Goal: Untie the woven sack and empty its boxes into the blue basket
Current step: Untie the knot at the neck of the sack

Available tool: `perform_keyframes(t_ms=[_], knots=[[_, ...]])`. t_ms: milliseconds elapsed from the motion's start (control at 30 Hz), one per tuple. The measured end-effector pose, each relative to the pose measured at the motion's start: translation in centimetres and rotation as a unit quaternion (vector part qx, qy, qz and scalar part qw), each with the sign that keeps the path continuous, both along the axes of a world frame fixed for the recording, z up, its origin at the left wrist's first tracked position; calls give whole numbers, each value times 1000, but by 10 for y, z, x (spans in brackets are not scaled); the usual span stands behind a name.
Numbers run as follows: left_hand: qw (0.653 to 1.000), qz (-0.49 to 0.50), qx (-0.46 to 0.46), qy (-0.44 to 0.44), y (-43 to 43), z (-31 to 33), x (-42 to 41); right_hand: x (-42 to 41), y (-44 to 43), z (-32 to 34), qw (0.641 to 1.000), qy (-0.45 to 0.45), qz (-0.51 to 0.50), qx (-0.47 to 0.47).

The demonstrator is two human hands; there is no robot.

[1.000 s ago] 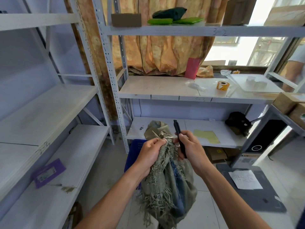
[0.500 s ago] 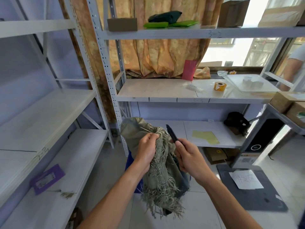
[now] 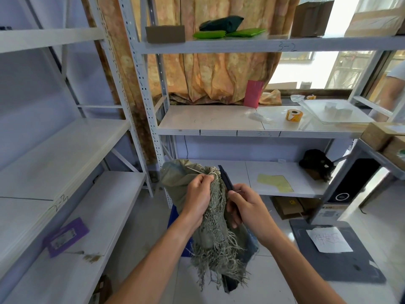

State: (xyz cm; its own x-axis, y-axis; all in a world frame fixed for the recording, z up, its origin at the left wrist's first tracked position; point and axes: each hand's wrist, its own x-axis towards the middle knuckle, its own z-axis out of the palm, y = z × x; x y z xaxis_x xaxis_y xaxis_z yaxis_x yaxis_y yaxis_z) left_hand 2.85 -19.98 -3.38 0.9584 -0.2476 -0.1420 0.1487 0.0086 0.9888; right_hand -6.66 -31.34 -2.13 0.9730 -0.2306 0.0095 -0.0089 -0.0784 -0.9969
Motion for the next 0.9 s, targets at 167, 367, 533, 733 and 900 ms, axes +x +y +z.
perform_keyframes(t_ms=[167,367,533,733,900], knots=[[1000,-8,5,-17,1,0,2,2,0,-3,1000,-1,5,18],[999,-14,16,-41,-1,0,1,0,-2,-6,1000,-7,10,-15],[997,-9,35,-69,-2,-3,-3,2,-3,-1,999,11,-44,-27],[992,13,56,-117,-3,-4,-11,6,-6,9,975,-16,-87,-202],[987,17,64,-143,-4,-5,-12,8,-5,9,899,-26,-104,-425]])
